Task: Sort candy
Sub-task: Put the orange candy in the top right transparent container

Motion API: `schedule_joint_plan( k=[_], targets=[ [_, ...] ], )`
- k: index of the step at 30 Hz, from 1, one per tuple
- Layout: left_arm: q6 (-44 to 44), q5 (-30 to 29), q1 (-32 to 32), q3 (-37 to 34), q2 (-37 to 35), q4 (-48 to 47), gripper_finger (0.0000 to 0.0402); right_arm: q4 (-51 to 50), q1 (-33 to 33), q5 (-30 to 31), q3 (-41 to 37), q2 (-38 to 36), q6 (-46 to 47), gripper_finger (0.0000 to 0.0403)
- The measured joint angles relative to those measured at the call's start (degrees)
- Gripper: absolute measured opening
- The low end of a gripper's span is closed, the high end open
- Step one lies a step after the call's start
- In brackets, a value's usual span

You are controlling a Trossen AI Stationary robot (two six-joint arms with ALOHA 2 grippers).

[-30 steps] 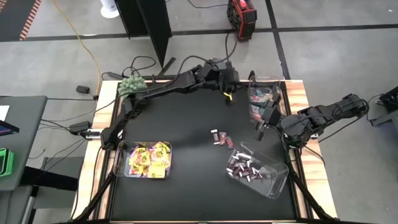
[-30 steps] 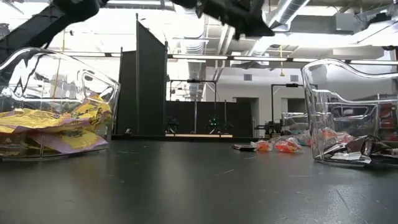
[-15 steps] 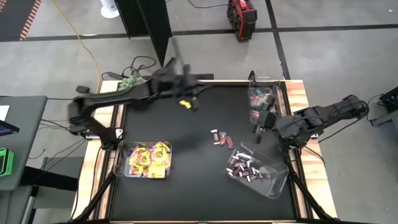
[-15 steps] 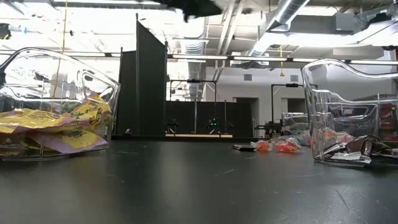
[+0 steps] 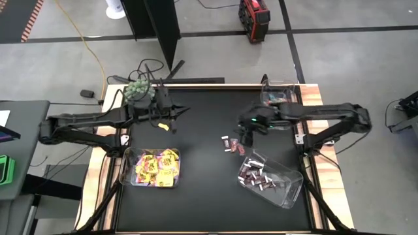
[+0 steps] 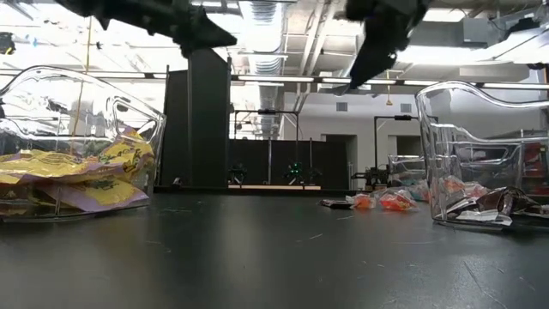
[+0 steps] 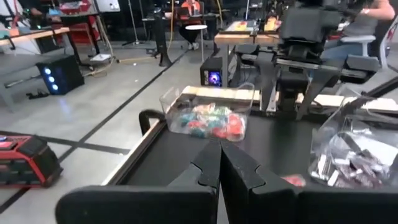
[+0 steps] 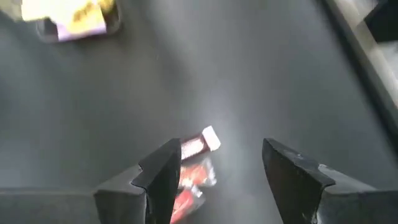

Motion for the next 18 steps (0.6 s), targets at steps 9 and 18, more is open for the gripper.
schedule_joint_plan(
  k=[9,18],
  targets=[
    [0.4,-0.14,0.0,-4.6,-2.97,1.67,0.0,-13.36,-4.44,-9.46,12.97,19.51,3.47,0.024],
    [3.44,0.93,-0.04,-4.6,-2.85,-2.93,0.0,-15.36,-5.49,-15.38,13.53,30.67,5.85,0.024]
  ],
)
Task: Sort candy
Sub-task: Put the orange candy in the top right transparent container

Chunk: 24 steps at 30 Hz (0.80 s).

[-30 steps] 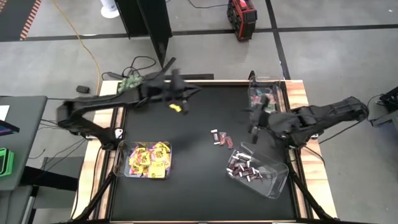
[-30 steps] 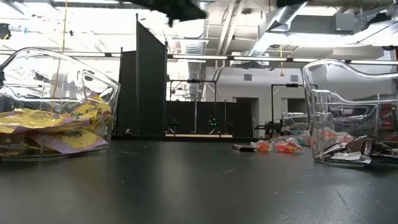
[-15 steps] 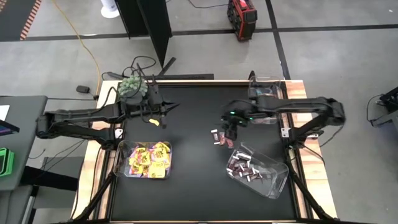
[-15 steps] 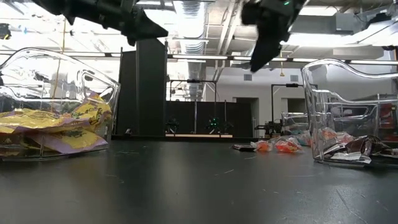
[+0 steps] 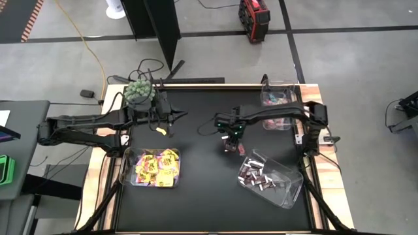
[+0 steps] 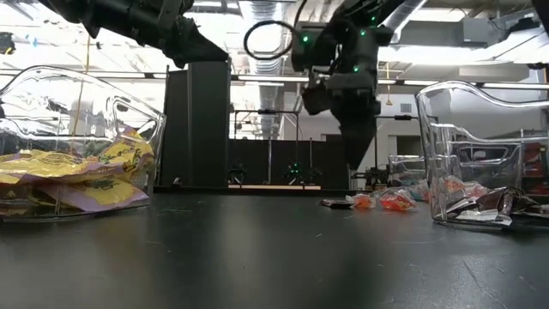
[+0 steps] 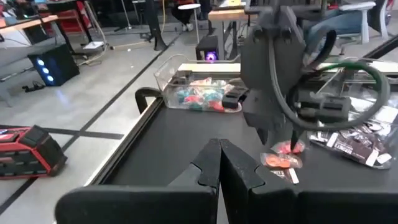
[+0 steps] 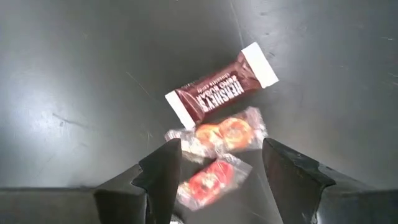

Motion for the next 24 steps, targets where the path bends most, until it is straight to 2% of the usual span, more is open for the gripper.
schedule_joint_plan(
  k=[8,18,24],
  targets=[
    [0.24,0.01,0.0,0.0,0.01,0.1,0.0,0.14,-0.52,-0.07,-0.44,4.65,1.21,0.0235],
    [0.36,0.02,0.0,0.0,0.01,-0.63,0.0,1.87,-1.75,0.12,-0.46,8.13,2.11,0.0186],
    [0.71,0.04,0.0,0.0,0.01,-1.18,0.0,2.03,-2.08,0.42,-0.4,9.57,2.26,0.0174]
  ],
)
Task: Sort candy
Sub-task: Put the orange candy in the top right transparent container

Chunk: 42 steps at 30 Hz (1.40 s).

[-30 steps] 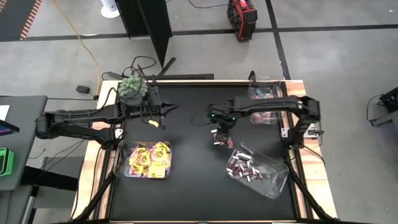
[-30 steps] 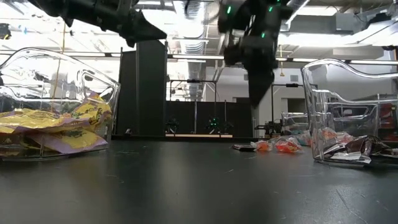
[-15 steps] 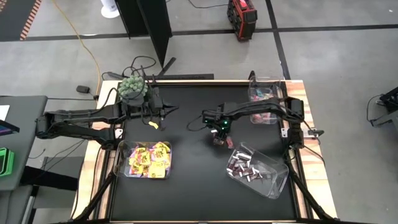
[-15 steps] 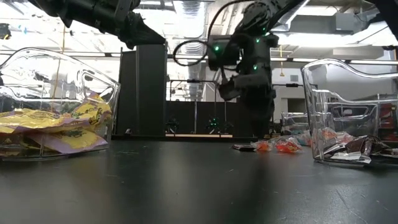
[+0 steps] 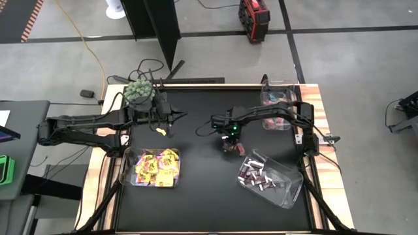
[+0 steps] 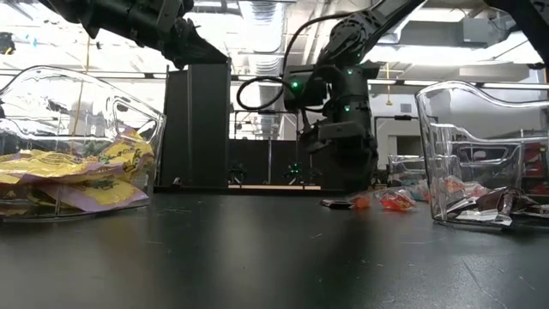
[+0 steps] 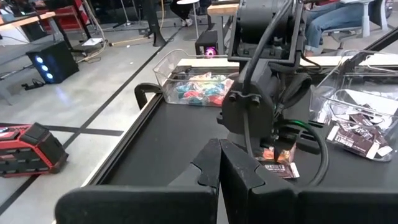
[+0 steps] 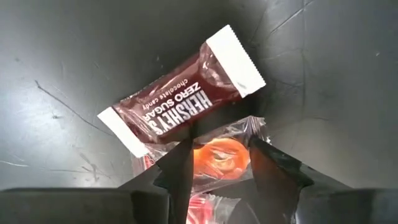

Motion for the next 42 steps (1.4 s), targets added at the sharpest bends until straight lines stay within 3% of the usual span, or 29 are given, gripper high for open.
schedule_joint_plan(
  k=[5,16,23,31,42],
  targets=[
    [-0.01,0.0,0.0,0.0,0.0,-0.11,0.0,-0.57,0.01,0.07,0.22,1.93,-0.26,0.0149],
    [0.0,0.0,0.0,0.02,0.0,-0.36,0.0001,-0.71,0.06,3.38,-0.24,-4.39,-1.13,0.0007],
    [0.0,0.02,0.0,0.02,0.0,-0.34,0.0001,-1.75,-0.4,8.65,-0.15,-11.83,-1.1,0.0003],
    [-0.09,0.0,0.0,0.04,0.0,-0.48,0.0001,-7.78,-3.96,19.29,-0.12,-21.3,0.71,0.0002],
    [-0.07,0.01,0.0,0.04,0.0,-1.2,0.0002,-10.03,-11.08,21.67,-0.04,-30.2,-0.22,0.0001]
  ],
)
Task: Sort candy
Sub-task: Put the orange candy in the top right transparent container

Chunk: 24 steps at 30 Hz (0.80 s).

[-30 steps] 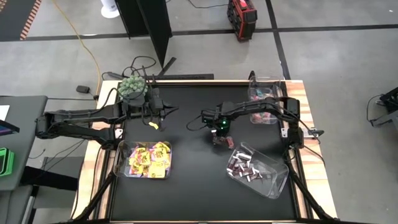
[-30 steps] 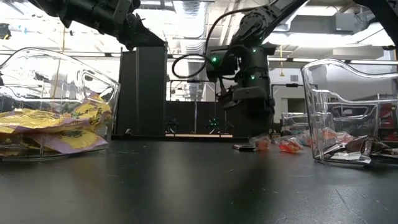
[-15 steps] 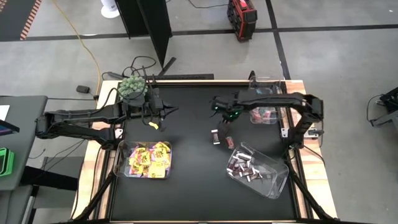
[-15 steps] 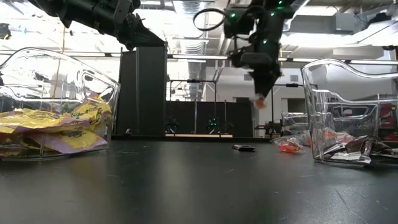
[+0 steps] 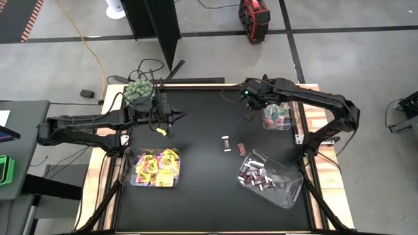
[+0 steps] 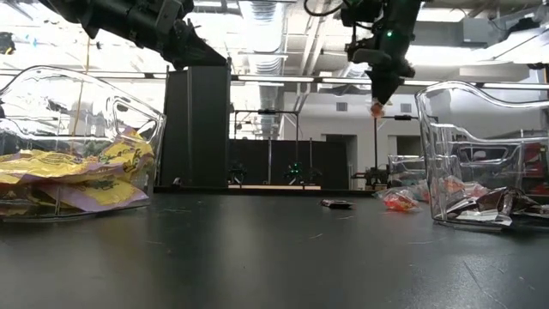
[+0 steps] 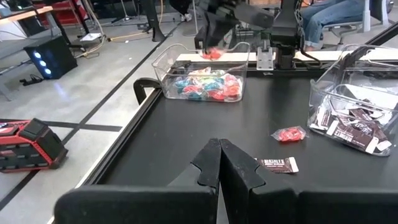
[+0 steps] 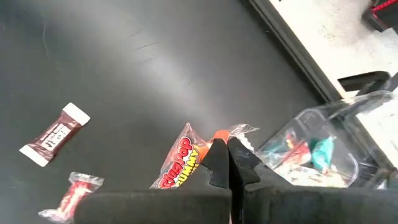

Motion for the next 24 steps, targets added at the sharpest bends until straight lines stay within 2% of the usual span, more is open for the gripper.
schedule_joint_plan(
  k=[12,24],
  targets=[
    [0.02,-0.01,0.0,0.0,0.0,-0.03,0.0002,-0.92,-5.43,0.0,0.0,-1.39,-3.03,0.0001],
    [0.04,-0.01,0.0,0.0,0.0,-0.51,0.0002,-1.05,-6.9,-0.07,0.0,-1.39,-3.91,0.0001]
  ],
)
